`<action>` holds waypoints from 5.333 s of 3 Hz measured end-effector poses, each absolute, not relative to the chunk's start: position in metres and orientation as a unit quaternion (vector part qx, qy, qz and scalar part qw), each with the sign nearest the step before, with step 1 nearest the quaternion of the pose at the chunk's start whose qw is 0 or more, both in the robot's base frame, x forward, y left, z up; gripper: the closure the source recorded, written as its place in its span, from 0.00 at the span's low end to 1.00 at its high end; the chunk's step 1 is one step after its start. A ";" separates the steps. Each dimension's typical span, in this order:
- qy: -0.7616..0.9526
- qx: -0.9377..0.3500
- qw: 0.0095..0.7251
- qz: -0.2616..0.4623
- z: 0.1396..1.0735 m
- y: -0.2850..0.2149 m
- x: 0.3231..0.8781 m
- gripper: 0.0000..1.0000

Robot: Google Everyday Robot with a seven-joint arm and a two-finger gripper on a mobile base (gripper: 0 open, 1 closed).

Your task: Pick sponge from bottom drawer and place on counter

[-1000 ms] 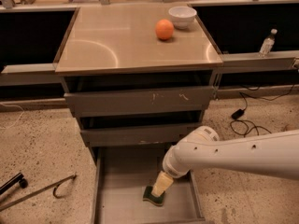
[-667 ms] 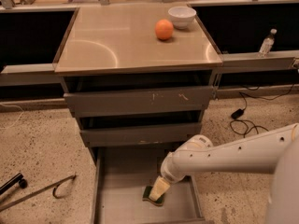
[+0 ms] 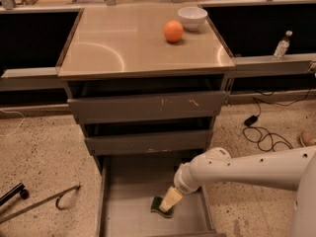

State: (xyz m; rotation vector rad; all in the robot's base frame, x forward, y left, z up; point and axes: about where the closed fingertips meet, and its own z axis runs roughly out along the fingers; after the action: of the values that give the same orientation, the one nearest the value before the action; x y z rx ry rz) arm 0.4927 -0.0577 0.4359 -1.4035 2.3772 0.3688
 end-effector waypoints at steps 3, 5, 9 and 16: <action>0.846 -0.429 0.229 0.216 0.263 -0.018 0.532 0.00; 0.844 -0.430 0.226 0.225 0.238 -0.016 0.535 0.00; 0.843 -0.431 0.195 0.254 0.104 -0.015 0.539 0.00; 0.815 -0.435 0.229 0.306 0.266 -0.029 0.594 1.00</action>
Offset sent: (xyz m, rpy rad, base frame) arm 0.0642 0.0536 -0.1967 0.2725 -0.0165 -0.1289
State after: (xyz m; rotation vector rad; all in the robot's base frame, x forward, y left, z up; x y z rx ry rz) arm 0.5935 -0.0289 0.2657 -1.1978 2.2430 0.8427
